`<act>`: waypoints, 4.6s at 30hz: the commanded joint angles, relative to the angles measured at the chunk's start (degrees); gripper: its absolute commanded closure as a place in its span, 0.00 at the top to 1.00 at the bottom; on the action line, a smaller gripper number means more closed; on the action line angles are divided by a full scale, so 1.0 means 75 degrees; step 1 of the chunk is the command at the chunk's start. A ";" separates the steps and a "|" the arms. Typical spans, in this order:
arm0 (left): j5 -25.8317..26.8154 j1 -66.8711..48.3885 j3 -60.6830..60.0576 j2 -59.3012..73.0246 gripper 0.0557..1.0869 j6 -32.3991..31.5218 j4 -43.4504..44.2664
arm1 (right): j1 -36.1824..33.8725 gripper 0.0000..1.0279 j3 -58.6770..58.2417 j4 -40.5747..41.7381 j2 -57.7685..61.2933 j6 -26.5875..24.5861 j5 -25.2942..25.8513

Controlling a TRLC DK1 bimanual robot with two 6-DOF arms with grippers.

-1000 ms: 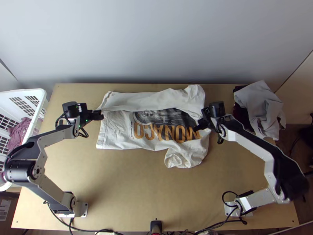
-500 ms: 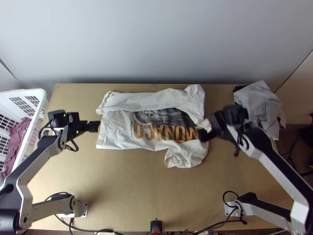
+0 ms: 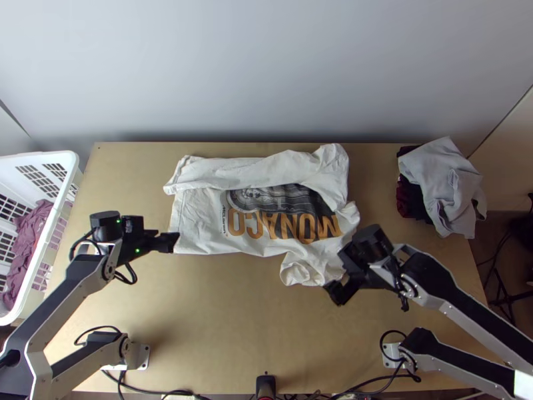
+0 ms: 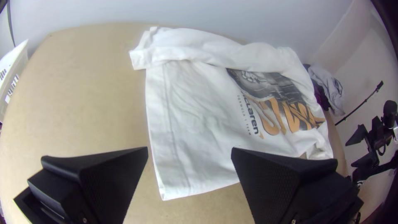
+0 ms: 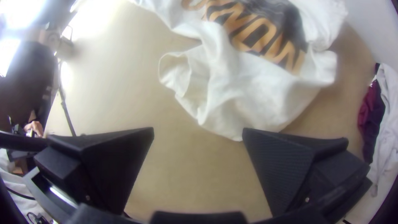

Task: Fold the t-shirt

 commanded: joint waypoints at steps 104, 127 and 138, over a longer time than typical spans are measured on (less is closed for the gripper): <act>0.0441 0.1244 0.3145 0.1676 0.03 -0.0217 -0.0818 | -0.2328 0.03 0.3240 0.2507 0.2324 -0.2002 0.1624; -0.0005 0.0787 0.7340 0.5543 0.03 0.0134 -0.1544 | -0.3594 0.03 0.5232 0.4675 0.5628 -0.2940 0.1237; 0.0007 0.0892 0.7129 0.6024 0.03 0.1119 -0.2130 | -0.3875 0.03 0.5326 0.5940 0.7163 -0.4088 0.1225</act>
